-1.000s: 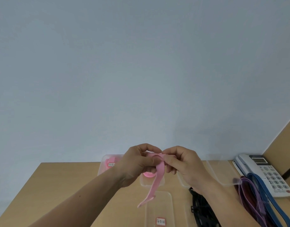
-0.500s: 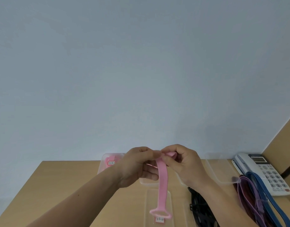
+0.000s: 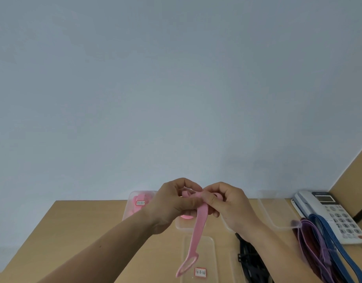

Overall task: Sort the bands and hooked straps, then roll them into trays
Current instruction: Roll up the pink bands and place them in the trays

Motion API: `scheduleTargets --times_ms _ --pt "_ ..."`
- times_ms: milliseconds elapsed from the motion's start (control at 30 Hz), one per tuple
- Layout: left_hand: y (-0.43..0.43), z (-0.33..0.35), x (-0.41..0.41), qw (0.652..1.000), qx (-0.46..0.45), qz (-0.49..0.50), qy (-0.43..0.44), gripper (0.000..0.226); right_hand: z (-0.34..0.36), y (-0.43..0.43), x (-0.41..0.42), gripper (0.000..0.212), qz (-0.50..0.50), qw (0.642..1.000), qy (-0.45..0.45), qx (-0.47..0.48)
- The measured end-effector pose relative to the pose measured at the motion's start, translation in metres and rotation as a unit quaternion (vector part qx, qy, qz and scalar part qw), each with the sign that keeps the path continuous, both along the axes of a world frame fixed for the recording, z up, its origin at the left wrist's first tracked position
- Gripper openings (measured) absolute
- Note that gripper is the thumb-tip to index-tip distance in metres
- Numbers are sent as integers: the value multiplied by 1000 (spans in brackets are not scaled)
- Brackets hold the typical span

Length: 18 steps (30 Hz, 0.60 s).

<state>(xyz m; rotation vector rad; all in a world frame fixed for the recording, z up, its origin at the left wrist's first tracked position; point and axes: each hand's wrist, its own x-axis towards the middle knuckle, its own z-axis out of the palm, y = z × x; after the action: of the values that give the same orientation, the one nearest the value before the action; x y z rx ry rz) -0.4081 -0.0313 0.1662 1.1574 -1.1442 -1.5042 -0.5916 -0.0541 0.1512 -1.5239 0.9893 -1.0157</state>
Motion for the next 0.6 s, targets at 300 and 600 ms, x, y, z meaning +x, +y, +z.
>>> scheduleTargets --times_ms 300,600 --pt "1 4 7 988 58 -142 27 20 1 7 2 19 -21 998 -18 -49" --pt "0 7 4 991 77 -108 13 40 -3 4 1 9 -19 997 -17 -71"
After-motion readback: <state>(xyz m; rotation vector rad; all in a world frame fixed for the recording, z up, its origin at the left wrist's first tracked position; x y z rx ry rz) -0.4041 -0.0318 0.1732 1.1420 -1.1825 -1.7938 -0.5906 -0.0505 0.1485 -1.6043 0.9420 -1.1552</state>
